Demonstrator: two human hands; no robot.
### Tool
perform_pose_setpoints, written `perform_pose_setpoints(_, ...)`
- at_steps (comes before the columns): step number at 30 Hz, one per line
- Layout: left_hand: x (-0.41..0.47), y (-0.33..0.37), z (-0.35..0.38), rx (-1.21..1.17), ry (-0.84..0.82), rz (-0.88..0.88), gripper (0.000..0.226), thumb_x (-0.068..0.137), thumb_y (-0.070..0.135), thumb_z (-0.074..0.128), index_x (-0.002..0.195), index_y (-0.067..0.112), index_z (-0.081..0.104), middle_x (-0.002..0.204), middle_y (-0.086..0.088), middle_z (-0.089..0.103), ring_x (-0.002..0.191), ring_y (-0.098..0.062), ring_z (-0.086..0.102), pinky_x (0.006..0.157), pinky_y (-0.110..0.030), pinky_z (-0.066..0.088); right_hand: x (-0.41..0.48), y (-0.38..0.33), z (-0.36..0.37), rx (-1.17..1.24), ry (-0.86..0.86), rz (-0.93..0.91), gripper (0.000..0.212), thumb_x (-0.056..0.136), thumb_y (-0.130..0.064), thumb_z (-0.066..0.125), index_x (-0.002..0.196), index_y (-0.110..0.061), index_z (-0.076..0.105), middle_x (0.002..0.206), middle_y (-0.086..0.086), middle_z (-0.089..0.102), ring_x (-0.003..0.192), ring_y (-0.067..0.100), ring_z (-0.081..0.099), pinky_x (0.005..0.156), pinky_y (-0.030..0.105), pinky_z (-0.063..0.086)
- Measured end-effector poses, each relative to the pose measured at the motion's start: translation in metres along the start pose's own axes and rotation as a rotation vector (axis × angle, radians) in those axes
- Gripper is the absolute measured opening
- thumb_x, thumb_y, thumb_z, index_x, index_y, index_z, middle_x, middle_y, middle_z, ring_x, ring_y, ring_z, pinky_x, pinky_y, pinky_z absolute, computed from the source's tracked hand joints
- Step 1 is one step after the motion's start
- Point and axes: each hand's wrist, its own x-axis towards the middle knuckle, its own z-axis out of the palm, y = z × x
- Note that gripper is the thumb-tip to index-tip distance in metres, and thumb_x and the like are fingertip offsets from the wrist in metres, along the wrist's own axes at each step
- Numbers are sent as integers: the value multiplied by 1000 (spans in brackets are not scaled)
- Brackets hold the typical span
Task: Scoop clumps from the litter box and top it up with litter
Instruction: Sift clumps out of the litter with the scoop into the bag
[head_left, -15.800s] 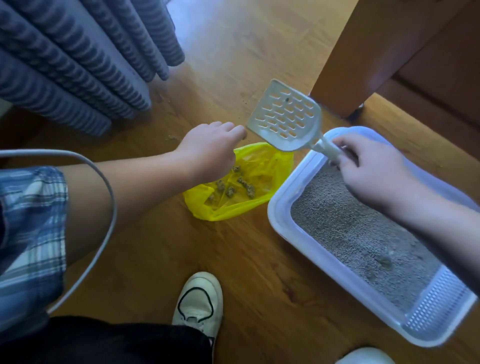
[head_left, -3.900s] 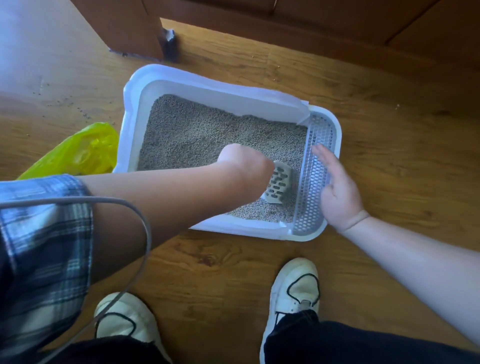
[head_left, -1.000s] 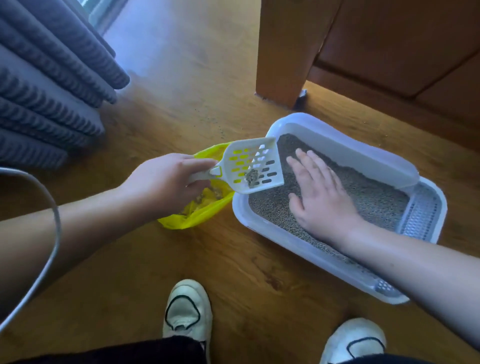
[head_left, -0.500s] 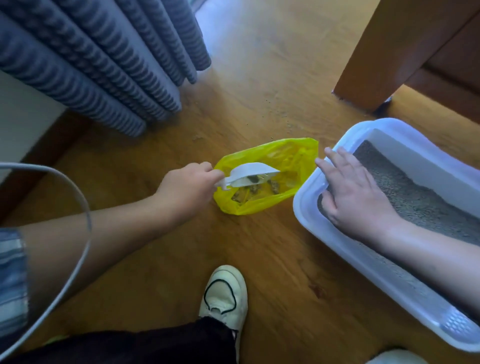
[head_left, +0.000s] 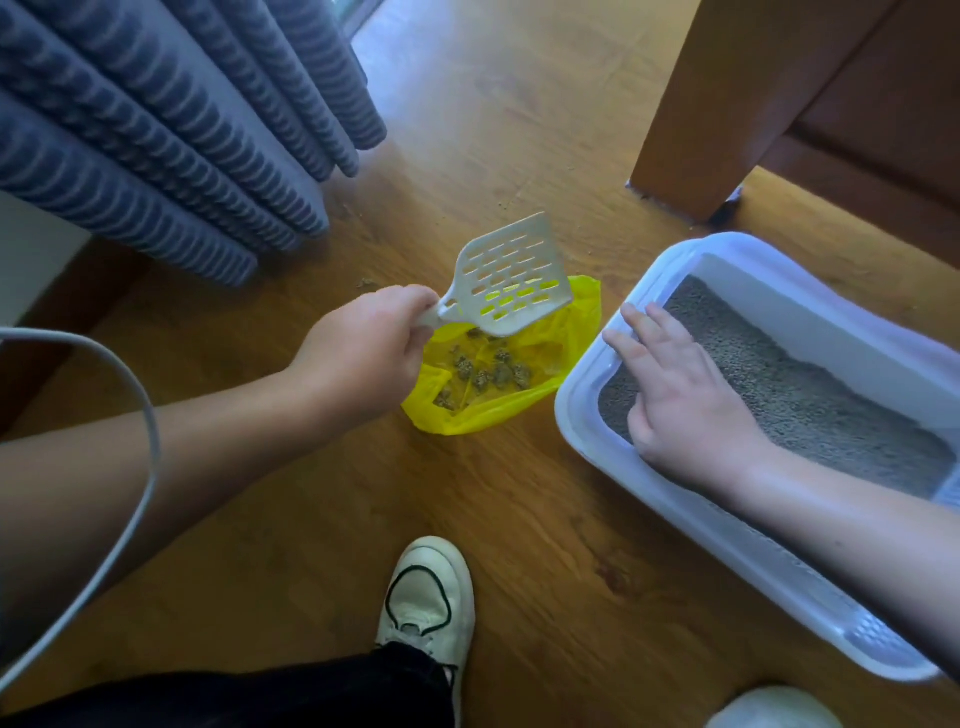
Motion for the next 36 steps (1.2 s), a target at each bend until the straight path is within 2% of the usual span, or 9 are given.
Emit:
perform_pose_setpoints(4, 14, 49, -9, -40, 23, 117, 33, 96, 29, 48, 129, 30, 51, 118, 8, 63, 106, -20, 59, 78, -32, 44, -12, 18, -10, 6, 11, 88, 79, 75, -4, 52, 150, -20, 33, 165, -1, 16, 153, 17, 4, 122, 41, 15)
perform_pose_setpoints(9, 37, 115, -4, -42, -103, 287, 35, 92, 41, 52, 125, 38, 41, 102, 13, 60, 90, -22, 59, 67, -34, 43, -47, 59, -29, -22, 59, 260, 68, 84, -8, 51, 150, -14, 35, 165, 3, 15, 152, 18, 5, 121, 36, 7)
perform_pose_setpoints(12, 56, 152, -1, 23, -178, 448, 33, 91, 45, 57, 121, 40, 43, 100, 12, 60, 88, -22, 60, 64, -33, 41, -85, 89, -37, -26, 51, 389, 61, 94, -18, 48, 153, -18, 30, 166, -1, 8, 153, 14, -3, 120, 37, 1)
perform_pose_setpoints(15, 69, 194, 10, 149, -220, 602, 27, 92, 42, 54, 118, 38, 51, 99, 10, 60, 90, -24, 61, 65, -34, 48, -130, 118, -39, -14, 72, 509, 59, 95, -20, 47, 152, -18, 32, 166, 0, 11, 152, 15, -2, 122, 41, 5)
perform_pose_setpoints(19, 76, 240, 41, 330, -298, 805, 16, 93, 39, 49, 107, 32, 53, 92, 7, 59, 89, -24, 63, 56, -30, 42, -184, 147, -29, -56, 101, 622, 55, 92, -18, 52, 146, -11, 44, 162, 9, 26, 151, 24, 12, 122, 45, 11)
perform_pose_setpoints(23, 75, 270, 76, 480, -392, 957, 11, 94, 31, 49, 102, 29, 56, 81, 7, 58, 71, -23, 57, 53, -27, 38, -211, 159, -12, -63, 86, 590, 57, 91, -25, 39, 147, -11, 42, 162, 9, 24, 151, 26, 14, 123, 48, 13)
perform_pose_setpoints(25, 70, 284, 93, 536, -411, 1016, 11, 94, 22, 49, 99, 29, 56, 77, 7, 60, 67, -21, 59, 55, -27, 45, -216, 162, -4, -45, 73, 562, 59, 93, -26, 34, 149, -9, 37, 163, 11, 22, 151, 27, 13, 123, 47, 14)
perform_pose_setpoints(27, 62, 293, 107, 583, -463, 1033, 16, 95, 17, 49, 97, 32, 54, 72, 8, 55, 64, -19, 57, 58, -28, 49, -217, 164, 6, -17, 51, 530, 60, 95, -25, 30, 151, -6, 34, 162, 14, 22, 151, 29, 14, 123, 47, 14)
perform_pose_setpoints(36, 47, 308, 115, 688, -541, 893, 18, 91, 10, 49, 93, 26, 57, 70, 9, 51, 63, -19, 52, 53, -28, 38, -220, 168, 25, 28, 83, 521, 61, 94, -16, 37, 153, -1, 28, 162, 16, 22, 151, 31, 15, 124, 46, 8)
